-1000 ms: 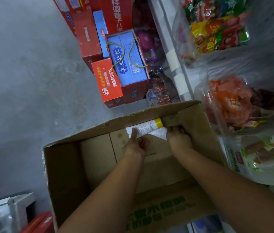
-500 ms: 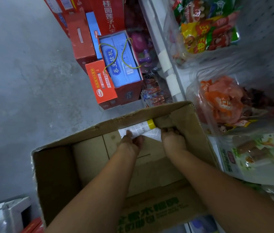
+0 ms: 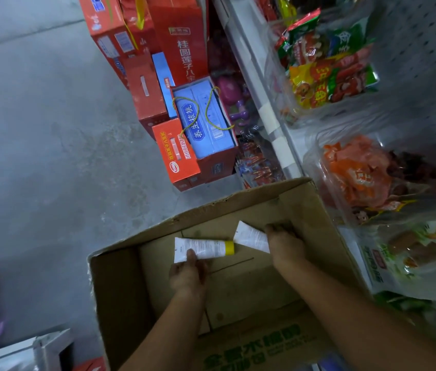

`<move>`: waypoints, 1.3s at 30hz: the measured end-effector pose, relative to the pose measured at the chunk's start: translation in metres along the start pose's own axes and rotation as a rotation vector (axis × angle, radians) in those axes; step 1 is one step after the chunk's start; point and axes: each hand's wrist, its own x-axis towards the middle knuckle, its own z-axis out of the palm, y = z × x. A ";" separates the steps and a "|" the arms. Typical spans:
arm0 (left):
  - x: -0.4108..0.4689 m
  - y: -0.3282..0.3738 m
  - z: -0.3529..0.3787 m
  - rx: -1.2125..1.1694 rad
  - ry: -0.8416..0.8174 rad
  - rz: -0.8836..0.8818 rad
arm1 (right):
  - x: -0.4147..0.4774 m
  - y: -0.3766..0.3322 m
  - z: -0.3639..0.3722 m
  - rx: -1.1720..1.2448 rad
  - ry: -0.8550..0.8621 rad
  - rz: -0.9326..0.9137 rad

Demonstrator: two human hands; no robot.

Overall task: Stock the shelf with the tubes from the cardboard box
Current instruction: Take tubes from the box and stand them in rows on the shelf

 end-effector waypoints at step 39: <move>-0.507 0.274 -0.073 0.492 -0.949 1.216 | -0.411 0.050 -0.313 1.100 0.769 -0.204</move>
